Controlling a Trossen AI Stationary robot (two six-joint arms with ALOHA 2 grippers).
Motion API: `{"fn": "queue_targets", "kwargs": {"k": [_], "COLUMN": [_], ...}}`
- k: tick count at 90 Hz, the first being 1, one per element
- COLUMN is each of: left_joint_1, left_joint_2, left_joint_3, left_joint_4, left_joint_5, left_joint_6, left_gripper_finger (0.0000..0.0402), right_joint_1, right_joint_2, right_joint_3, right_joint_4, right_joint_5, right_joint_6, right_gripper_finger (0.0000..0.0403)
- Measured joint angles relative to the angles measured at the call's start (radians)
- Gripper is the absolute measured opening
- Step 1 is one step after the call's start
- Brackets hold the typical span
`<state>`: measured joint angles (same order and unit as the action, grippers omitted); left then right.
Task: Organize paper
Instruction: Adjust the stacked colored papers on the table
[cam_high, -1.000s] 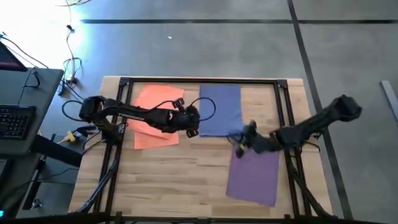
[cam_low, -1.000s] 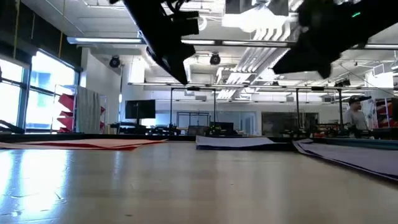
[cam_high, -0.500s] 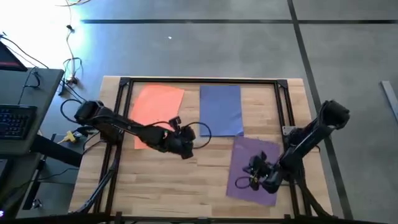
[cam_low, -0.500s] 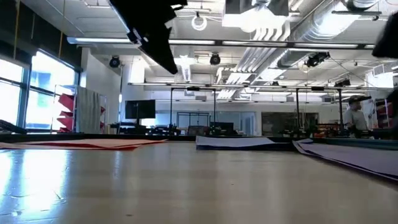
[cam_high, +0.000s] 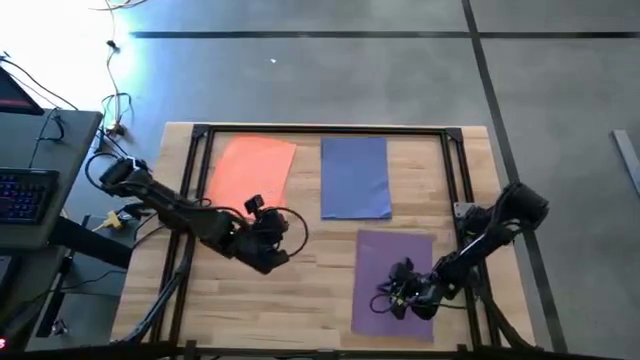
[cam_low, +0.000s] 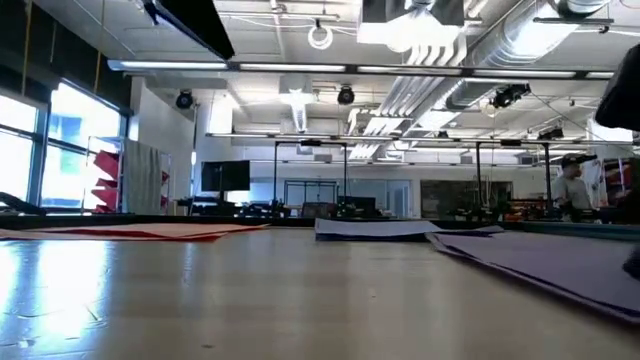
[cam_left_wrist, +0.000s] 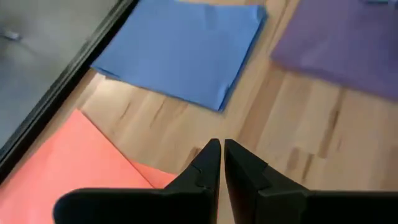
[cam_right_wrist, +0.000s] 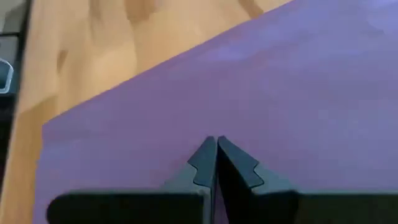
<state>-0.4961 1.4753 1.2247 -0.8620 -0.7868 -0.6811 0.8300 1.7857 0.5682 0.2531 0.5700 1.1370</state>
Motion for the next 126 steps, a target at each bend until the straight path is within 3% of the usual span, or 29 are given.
{"fn": "queue_targets", "kwargs": {"k": [18,51,80,94,106,117,126], "left_joint_1": [-0.073,-0.165,-0.189,-0.182,-0.161,-0.136,-0.123], "left_joint_2": [-0.055,-0.101,-0.101,-0.101,-0.101,-0.099,-0.094], "left_joint_3": [0.0,0.0,0.0,0.0,0.0,0.0,-0.018], "left_joint_4": [-0.025,-0.09,-0.101,-0.147,-0.229,-0.313,-0.341], "left_joint_5": [-0.039,-0.072,-0.083,-0.082,-0.074,-0.061,-0.065], "left_joint_6": [-0.047,-0.15,-0.182,-0.23,-0.301,-0.378,-0.429], "left_gripper_finger": [0.0,0.0,0.0,0.0,0.0,0.0,0.0], "right_joint_1": [-0.127,-0.271,-0.262,-0.229,-0.199,-0.183,-0.18], "right_joint_2": [0.031,0.045,0.037,0.019,0.012,0.013,0.014], "right_joint_3": [0.008,0.094,0.188,0.262,0.322,0.356,0.351], "right_joint_4": [0.115,0.112,0.081,0.014,-0.097,-0.294,-0.334], "right_joint_5": [-0.012,-0.211,-0.148,0.012,0.177,0.175,0.175], "right_joint_6": [-0.219,-0.511,-0.617,-0.615,-0.494,-0.384,-0.238], "right_gripper_finger": [0.0,0.0,0.0,0.0,0.0,0.0,0.0]}}
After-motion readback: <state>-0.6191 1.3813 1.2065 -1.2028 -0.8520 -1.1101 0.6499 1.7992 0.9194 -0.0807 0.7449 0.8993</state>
